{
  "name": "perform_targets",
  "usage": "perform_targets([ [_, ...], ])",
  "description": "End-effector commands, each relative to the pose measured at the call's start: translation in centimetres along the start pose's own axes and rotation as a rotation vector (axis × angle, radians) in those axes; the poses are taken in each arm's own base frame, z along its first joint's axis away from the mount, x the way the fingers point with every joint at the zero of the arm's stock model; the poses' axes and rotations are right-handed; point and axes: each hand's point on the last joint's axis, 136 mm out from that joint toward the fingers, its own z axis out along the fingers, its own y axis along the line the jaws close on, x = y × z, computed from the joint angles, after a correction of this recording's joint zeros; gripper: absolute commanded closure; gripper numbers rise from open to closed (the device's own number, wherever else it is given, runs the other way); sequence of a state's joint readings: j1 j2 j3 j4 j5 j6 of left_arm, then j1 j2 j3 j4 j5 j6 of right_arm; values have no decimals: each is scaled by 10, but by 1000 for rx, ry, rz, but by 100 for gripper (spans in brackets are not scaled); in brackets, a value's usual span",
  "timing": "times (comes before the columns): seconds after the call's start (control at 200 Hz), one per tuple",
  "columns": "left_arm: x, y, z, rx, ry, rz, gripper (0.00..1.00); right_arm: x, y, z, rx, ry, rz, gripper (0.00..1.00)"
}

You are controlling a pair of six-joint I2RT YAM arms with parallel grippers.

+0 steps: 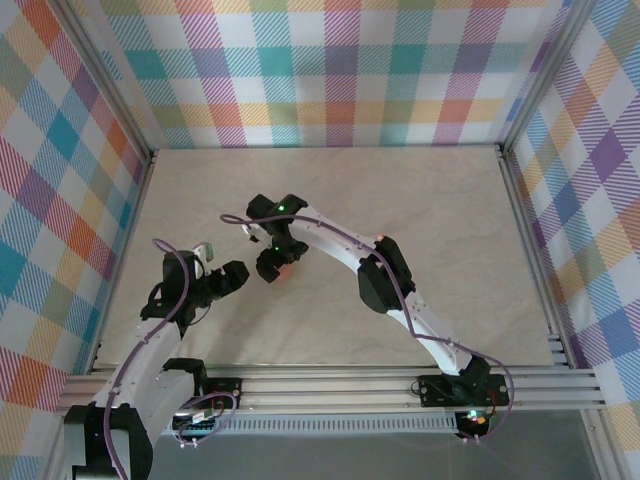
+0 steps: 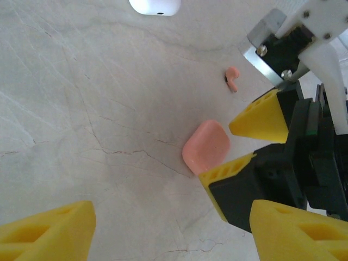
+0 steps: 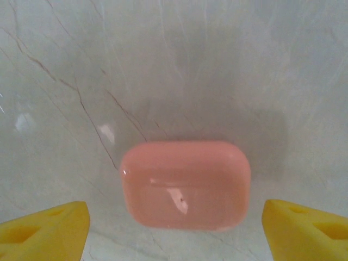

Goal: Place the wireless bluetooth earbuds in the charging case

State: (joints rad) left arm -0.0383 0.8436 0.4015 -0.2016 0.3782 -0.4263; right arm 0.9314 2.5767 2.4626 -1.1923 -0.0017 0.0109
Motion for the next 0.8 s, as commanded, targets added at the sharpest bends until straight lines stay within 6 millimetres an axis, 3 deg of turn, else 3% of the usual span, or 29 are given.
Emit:
perform_targets([
  [0.0, 0, -7, -2, 39, -13, 16, 26, -11, 3, 17, 22, -39, 1, 17],
  [0.185, -1, -7, -6, 31, -26, 38, 25, -13, 0, 28, 52, -48, -6, 17],
  [0.6, 1, -3, -4, 15, -21, 32, 24, 11, -3, 49, 76, 19, -1, 16],
  [0.795, 0, -4, -5, 19, -21, 36, 23, 12, 0, 48, 58, 19, 14, 35],
])
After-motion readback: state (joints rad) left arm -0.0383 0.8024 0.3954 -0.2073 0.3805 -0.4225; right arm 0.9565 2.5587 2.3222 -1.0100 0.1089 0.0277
